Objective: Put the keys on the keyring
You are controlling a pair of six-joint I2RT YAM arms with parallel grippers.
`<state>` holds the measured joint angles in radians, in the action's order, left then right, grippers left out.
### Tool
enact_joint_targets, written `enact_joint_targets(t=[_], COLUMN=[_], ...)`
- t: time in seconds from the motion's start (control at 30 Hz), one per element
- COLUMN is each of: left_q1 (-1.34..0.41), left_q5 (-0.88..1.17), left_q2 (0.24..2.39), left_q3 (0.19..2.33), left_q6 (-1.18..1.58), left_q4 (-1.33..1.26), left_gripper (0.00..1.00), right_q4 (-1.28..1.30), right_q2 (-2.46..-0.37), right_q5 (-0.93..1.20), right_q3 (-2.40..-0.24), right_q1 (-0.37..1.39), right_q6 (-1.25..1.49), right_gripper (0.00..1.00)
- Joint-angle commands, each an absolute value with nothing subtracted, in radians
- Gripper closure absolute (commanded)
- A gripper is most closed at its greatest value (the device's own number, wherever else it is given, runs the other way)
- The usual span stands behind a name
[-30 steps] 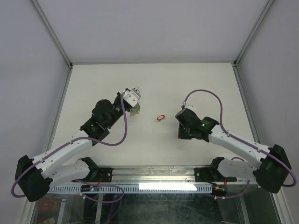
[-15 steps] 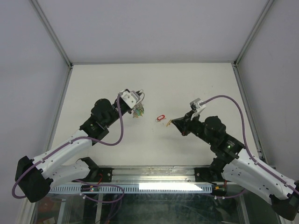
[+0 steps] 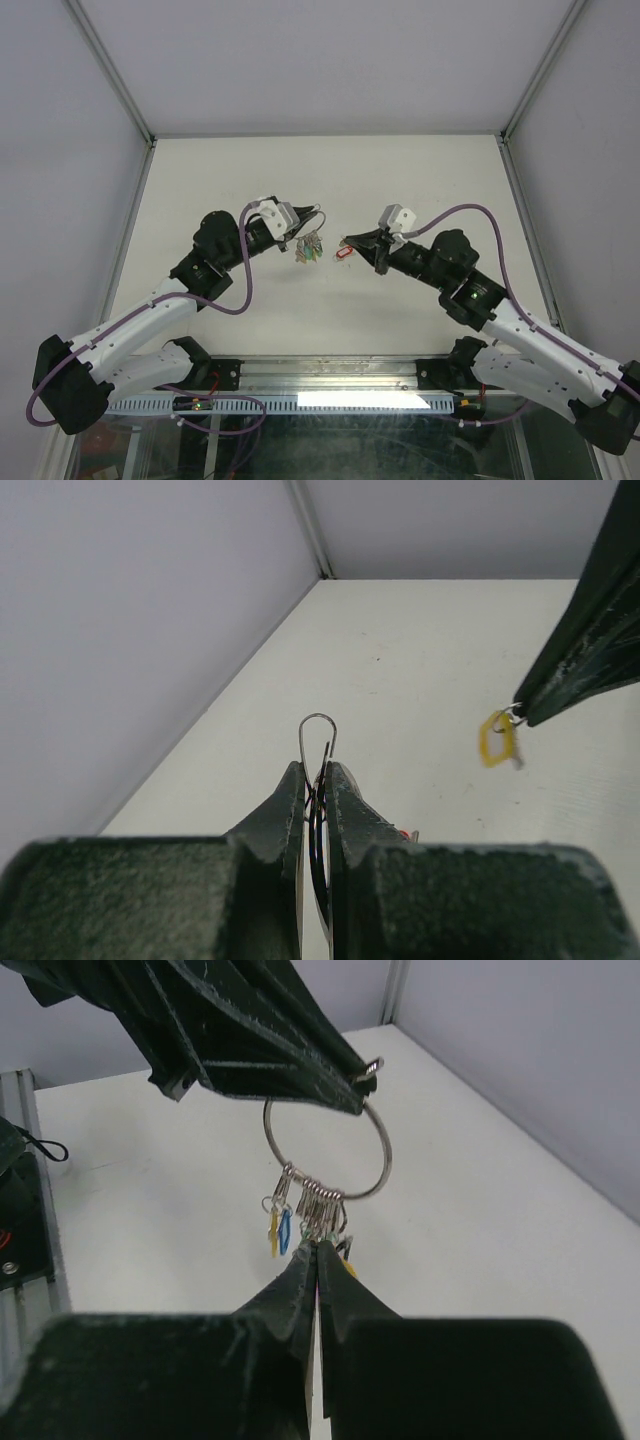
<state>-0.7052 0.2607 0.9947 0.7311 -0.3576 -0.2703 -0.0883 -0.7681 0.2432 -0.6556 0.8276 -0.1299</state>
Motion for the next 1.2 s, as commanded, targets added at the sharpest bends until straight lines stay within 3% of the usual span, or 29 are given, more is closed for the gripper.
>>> enact_joint_targets(t=[0.0, 0.37, 1.17], left_q1=[-0.694, -0.695, -0.695], left_q5=[0.35, 0.298, 0.295], left_q2=[0.971, 0.976, 0.982], left_q3=[0.784, 0.811, 0.813], left_q6=[-0.348, -0.38, -0.38], left_q4=[-0.365, -0.307, -0.301], left_gripper=[1.0, 1.0, 1.0], right_q4=[-0.296, -0.333, -0.401], right_q2=[-0.818, -0.956, -1.038], right_q5=[0.323, 0.344, 0.296], right_q3=[-0.734, -0.815, -0.85], right_q1=[0.831, 0.833, 0.871], right_q6=[-0.354, -0.564, -0.589], right_gripper=[1.0, 1.0, 1.0])
